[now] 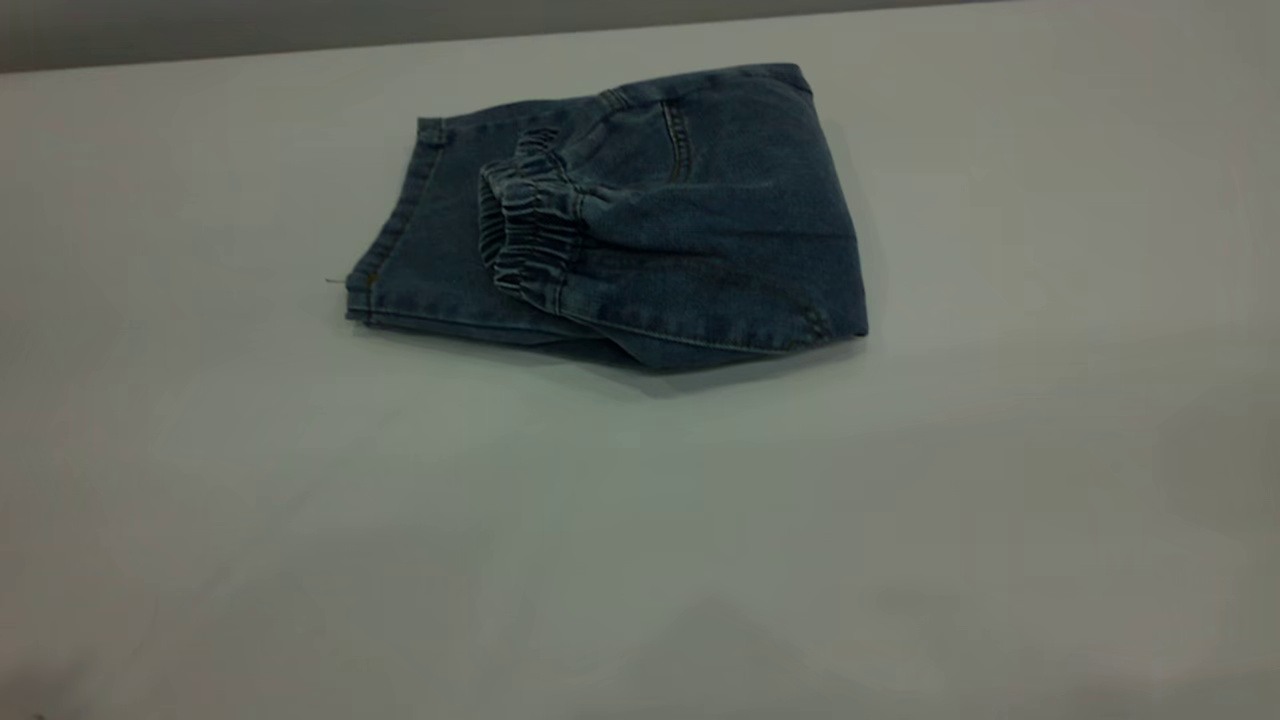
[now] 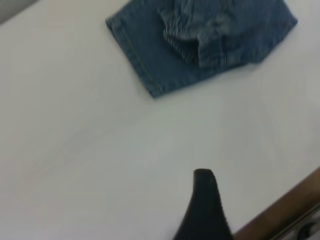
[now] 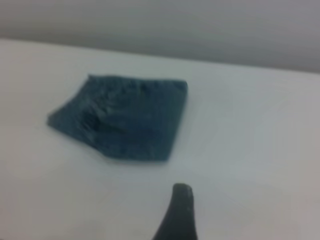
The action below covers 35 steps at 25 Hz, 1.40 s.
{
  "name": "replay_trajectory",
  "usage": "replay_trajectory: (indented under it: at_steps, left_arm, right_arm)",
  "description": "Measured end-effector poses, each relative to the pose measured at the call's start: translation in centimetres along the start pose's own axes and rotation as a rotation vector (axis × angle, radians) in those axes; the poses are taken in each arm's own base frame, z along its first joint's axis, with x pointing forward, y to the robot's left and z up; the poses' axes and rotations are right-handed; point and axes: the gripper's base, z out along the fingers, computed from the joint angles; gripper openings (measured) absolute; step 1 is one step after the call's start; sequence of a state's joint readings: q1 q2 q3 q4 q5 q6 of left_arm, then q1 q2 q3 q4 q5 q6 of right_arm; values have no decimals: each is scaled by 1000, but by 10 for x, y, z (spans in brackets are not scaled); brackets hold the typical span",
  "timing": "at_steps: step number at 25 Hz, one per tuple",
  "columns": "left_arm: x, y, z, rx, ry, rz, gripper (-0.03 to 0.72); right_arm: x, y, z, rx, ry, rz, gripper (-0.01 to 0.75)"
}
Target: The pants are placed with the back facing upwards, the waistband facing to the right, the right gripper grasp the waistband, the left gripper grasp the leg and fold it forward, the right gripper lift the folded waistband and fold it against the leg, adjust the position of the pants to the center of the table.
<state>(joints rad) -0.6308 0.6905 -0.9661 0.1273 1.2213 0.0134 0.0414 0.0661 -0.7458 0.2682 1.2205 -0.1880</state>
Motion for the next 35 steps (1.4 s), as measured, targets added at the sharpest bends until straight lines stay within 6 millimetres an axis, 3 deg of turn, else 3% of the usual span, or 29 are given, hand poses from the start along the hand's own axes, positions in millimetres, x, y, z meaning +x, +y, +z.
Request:
replay_trajectory:
  at_steps: [6,13,18,24,35]
  left_arm:
    - [52,-4,9,-3,13,11,507]
    - [89,-7,17,-3,2,9,507]
    - [99,-9,18,14,-33,-1,507]
    - [105,-22,37,125,-40,9,507]
    - [104,-27,41,173,-65,-15,507]
  right_arm:
    - [32,-7,32,13,37,-52,588]
    - [38,-11,44,36,45,-39,588]
    - [37,-12,44,41,33,-31,588]
    - [37,-12,44,41,33,-31,588]
    - [37,-12,44,39,35,-30,588]
